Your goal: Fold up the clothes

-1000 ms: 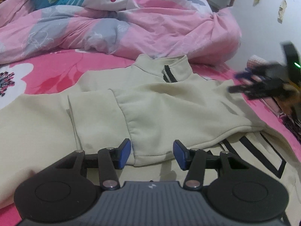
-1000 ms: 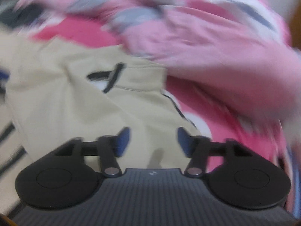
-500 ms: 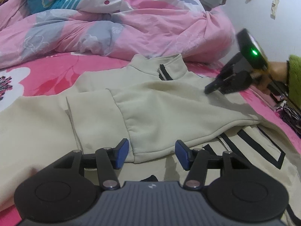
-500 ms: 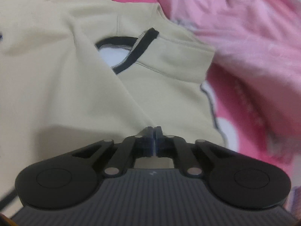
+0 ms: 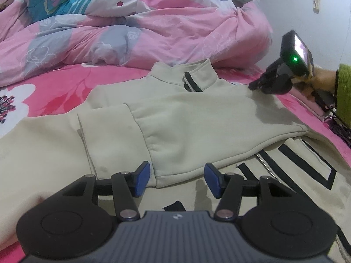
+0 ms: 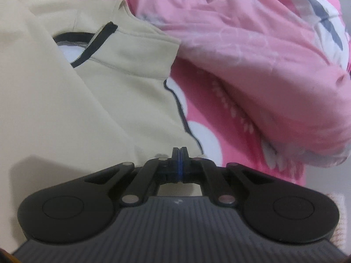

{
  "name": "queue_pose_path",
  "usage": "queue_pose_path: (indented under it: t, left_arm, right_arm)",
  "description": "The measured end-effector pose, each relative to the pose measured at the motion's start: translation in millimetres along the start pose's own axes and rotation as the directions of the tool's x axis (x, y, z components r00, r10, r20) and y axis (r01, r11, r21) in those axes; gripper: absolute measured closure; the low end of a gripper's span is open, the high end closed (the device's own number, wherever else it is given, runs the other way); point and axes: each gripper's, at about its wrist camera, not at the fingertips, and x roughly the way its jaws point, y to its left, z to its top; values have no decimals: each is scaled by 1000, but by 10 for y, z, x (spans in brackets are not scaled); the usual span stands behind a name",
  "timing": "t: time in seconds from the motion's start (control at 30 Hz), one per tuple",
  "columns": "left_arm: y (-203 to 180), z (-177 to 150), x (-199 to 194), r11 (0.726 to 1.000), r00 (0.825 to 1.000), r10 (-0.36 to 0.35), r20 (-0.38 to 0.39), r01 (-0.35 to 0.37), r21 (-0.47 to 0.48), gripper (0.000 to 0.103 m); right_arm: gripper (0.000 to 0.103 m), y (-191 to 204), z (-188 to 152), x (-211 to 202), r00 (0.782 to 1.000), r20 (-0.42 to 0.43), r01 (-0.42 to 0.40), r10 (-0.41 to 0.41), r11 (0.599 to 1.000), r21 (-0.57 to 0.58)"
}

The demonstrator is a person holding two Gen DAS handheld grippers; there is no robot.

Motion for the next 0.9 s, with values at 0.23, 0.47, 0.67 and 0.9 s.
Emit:
queue_pose_path:
  t: [0.23, 0.47, 0.67, 0.9]
  left_arm:
    - [-7, -6, -4, 1000, 1000, -4, 3, 4, -3, 46]
    - [4, -5, -3, 1000, 1000, -10, 1, 10, -12, 44]
    - [22, -4, -7, 999, 999, -31, 7, 32, -41, 38]
    - [20, -33, -15, 997, 998, -48, 34, 50, -63, 33]
  right_arm:
    - [100, -221, -136, -478, 986, 162, -88, 44, 958, 272]
    - [86, 41, -965, -559, 983, 42, -183, 178, 949, 258]
    - [80, -398, -1173, -778, 992, 113, -105, 54, 851, 514]
    - [56, -668, -1025, -377, 991, 126, -120, 42, 686, 717]
